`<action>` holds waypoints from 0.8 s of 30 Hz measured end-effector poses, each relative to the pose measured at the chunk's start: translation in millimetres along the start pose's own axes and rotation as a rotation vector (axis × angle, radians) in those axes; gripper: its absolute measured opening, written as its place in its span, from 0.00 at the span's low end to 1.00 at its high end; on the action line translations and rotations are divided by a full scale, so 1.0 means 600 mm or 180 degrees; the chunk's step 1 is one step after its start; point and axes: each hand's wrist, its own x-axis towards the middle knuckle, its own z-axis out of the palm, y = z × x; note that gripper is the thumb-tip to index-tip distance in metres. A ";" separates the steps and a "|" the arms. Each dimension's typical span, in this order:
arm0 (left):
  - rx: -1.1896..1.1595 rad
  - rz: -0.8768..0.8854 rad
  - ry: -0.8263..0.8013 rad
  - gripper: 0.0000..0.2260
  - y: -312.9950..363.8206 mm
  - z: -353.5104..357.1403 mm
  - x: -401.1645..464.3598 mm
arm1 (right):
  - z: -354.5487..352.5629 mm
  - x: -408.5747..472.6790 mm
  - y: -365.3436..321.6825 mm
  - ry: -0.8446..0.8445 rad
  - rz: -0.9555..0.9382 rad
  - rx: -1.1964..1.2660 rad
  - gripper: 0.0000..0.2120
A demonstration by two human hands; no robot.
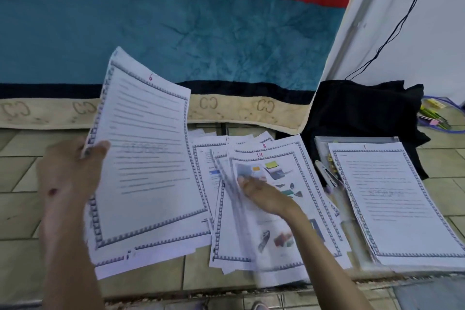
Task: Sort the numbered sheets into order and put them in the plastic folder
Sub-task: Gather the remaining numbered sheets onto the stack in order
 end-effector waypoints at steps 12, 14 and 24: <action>-0.1463 0.0088 -0.0969 0.04 0.064 0.040 -0.062 | -0.036 -0.025 0.011 0.0448 -0.0385 0.1939 0.35; -0.1548 0.0029 -0.1246 0.04 0.072 0.090 -0.079 | -0.051 -0.036 0.024 0.0860 -0.0419 0.1866 0.23; -0.1600 -0.0595 -0.2080 0.11 0.025 0.277 -0.144 | -0.076 -0.050 0.168 0.2429 0.0373 -0.0139 0.24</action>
